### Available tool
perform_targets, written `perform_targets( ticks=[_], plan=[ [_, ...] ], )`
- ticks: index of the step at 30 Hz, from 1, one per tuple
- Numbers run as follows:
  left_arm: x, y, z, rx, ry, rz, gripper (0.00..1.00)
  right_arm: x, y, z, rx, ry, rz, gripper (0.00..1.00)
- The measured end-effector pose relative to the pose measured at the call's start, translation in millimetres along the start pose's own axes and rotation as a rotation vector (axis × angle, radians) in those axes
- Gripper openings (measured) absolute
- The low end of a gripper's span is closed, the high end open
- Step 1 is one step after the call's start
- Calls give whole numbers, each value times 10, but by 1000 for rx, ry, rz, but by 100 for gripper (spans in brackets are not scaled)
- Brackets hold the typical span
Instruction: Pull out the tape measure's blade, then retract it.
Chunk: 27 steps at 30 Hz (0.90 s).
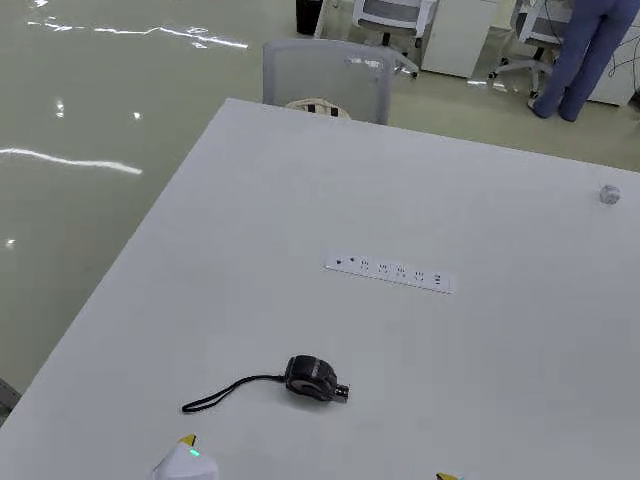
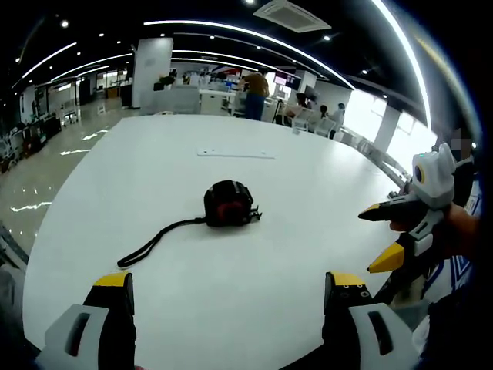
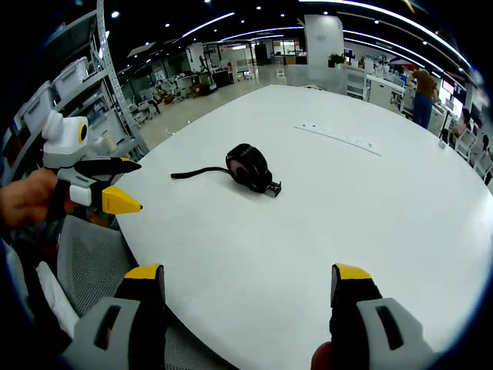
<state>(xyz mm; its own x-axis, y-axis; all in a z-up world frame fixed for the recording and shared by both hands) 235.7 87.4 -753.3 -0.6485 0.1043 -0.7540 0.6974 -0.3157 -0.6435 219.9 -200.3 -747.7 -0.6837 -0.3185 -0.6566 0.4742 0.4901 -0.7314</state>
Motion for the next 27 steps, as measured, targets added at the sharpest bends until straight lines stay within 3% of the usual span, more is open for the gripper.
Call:
perform_targets(
  ticks=[10, 27],
  plan=[
    [51, -124, -10, 3, 8, -9, 100, 112, -101, -62, 19, 17, -15, 97],
    [94, -315, -80, -10, -31, 1, 100, 128, -214, -270, 37, 19, -28, 100]
  ],
)
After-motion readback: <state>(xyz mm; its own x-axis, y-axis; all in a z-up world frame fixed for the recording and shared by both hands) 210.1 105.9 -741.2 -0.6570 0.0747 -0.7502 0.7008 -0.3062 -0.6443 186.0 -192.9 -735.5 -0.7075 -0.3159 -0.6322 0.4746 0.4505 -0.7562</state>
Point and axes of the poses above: the centre of the closed fingertips' face, and the gripper's own axes: y roughly forward along the fingers, z roughly to its right, x roughly out of its underside, the point moved 10 cm from there along -y, roughly backward along the fingers, and after that the axes turned 4 degrees about -x, right-handed, at the moved point
